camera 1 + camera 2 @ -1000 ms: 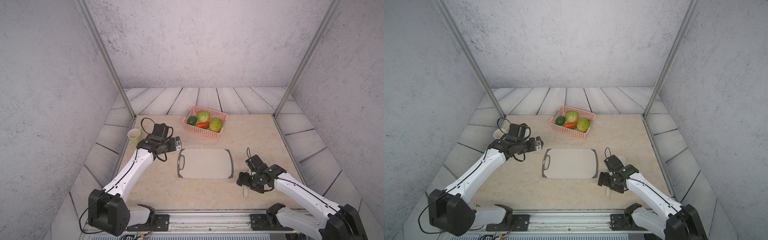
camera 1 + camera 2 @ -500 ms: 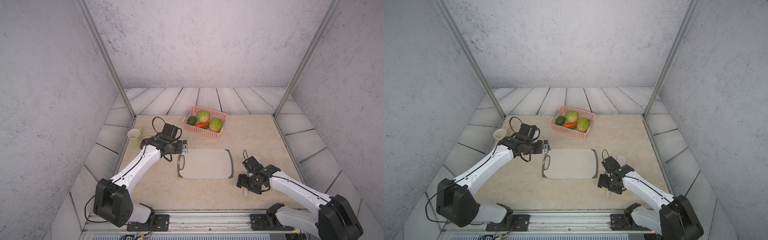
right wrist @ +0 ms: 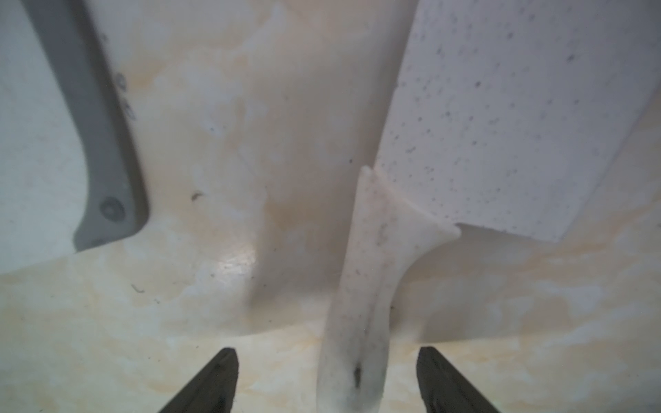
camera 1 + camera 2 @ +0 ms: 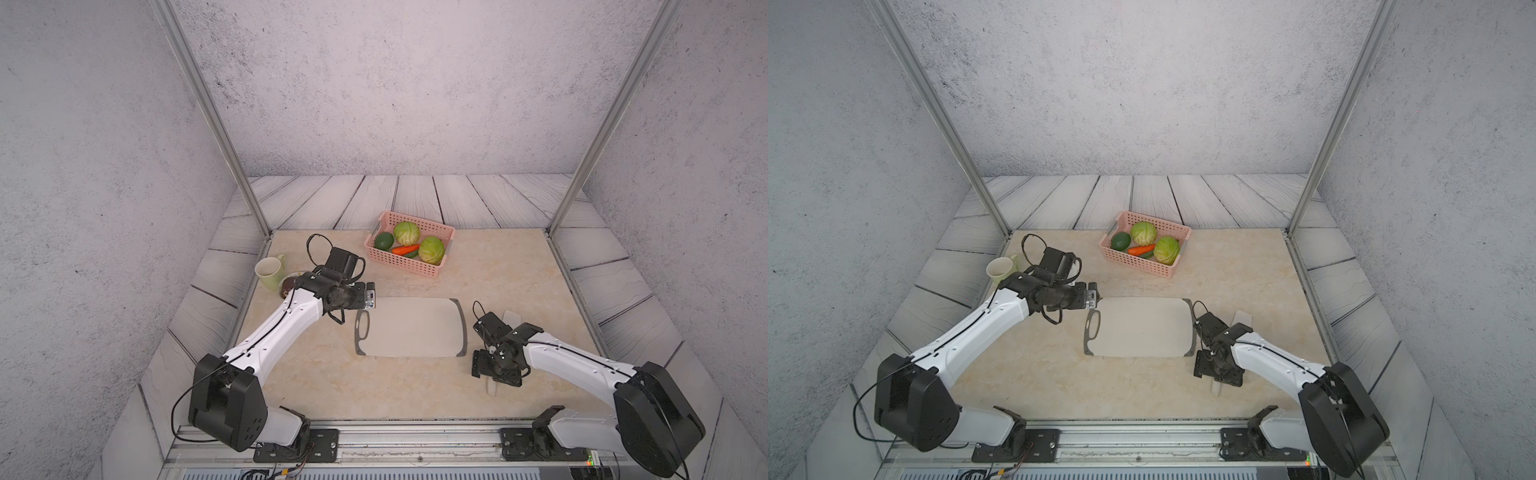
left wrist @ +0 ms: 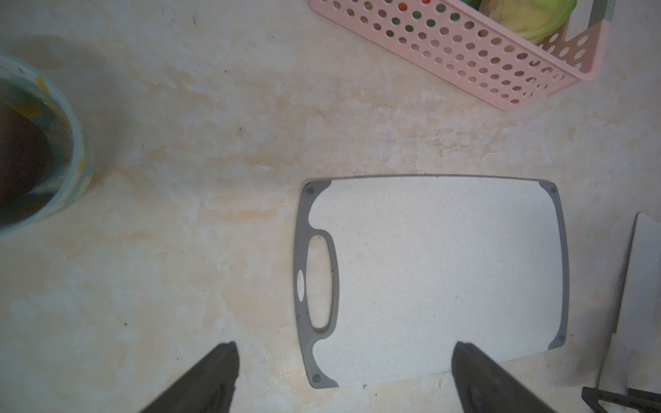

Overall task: Align the knife with the edge of the cutting board
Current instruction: Pick up the knife at the center of the board.

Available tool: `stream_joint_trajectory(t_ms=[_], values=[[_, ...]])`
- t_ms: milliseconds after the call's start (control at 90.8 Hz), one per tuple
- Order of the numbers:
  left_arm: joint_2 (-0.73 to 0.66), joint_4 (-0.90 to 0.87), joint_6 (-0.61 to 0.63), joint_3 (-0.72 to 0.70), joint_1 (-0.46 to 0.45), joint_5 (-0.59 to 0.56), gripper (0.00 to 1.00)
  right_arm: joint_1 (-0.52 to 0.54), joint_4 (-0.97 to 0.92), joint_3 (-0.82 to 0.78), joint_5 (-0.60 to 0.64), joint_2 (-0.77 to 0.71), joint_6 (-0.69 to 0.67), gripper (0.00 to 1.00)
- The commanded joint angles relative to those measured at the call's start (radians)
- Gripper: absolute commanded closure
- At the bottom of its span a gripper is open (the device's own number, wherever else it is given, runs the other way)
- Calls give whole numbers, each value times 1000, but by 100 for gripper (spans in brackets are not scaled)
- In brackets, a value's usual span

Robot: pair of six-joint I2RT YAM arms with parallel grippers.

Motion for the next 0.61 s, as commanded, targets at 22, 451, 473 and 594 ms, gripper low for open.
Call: stream_joint_trajectory(t_ms=[22, 451, 473, 594], values=[[8, -16, 14, 27, -6, -1, 2, 4, -25, 17, 42, 27, 5, 17], [15, -19, 16, 29, -6, 2, 2, 3, 10, 61, 58, 124, -2, 44], [15, -19, 15, 29, -6, 2, 2, 2, 9, 64, 60, 126, -4, 46], [15, -19, 15, 29, -6, 2, 2, 3, 11, 79, 68, 144, -16, 54]])
